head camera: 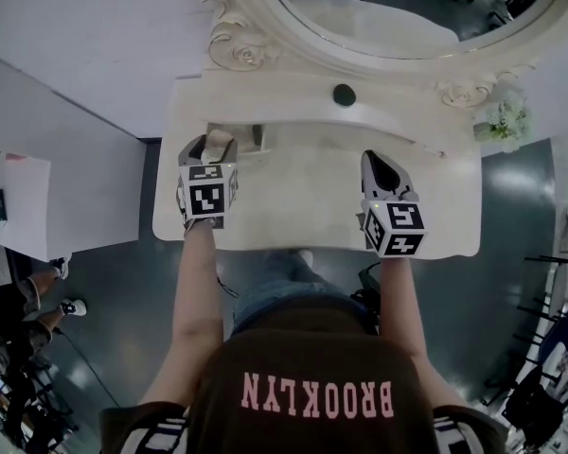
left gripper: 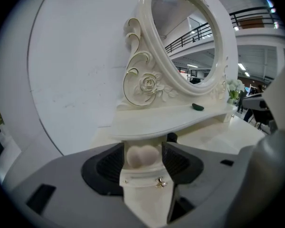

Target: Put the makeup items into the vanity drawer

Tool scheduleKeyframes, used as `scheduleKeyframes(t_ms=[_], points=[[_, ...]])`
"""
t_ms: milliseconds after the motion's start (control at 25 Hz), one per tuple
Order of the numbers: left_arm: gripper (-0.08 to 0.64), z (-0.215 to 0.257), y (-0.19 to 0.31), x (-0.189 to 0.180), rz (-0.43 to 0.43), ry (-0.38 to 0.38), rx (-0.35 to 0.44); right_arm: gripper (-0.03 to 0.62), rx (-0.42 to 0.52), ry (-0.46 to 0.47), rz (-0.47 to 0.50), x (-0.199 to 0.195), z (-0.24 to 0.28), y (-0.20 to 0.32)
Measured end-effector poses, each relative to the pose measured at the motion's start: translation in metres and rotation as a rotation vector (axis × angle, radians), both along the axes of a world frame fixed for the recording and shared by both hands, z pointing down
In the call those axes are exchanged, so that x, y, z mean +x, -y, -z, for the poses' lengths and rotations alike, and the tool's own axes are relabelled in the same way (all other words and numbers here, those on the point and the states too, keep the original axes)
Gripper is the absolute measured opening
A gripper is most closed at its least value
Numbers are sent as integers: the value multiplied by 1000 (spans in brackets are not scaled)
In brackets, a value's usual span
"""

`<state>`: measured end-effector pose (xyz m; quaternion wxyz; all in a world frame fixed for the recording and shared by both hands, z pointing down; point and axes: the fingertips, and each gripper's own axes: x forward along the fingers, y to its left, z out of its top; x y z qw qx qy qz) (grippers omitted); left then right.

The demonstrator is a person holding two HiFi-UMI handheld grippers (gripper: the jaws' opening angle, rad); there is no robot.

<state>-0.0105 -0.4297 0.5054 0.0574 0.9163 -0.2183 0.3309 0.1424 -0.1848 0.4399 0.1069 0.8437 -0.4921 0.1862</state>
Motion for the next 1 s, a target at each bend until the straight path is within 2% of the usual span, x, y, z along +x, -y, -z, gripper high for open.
scheduleKeyframes(t_ms=[240, 640, 840, 1000], points=[[245, 1, 3, -2, 0, -22, -6, -2, -1, -7, -4, -3, 0, 5], [245, 31, 10, 26, -48, -97, 31, -2, 14, -49, -24, 1, 11, 10], [245, 44, 1, 47, -72, -111, 55, -2, 36, -44, -57, 19, 15, -3], [245, 52, -12, 66, -75, -117, 67, -2, 48, -50, -48, 38, 20, -9]])
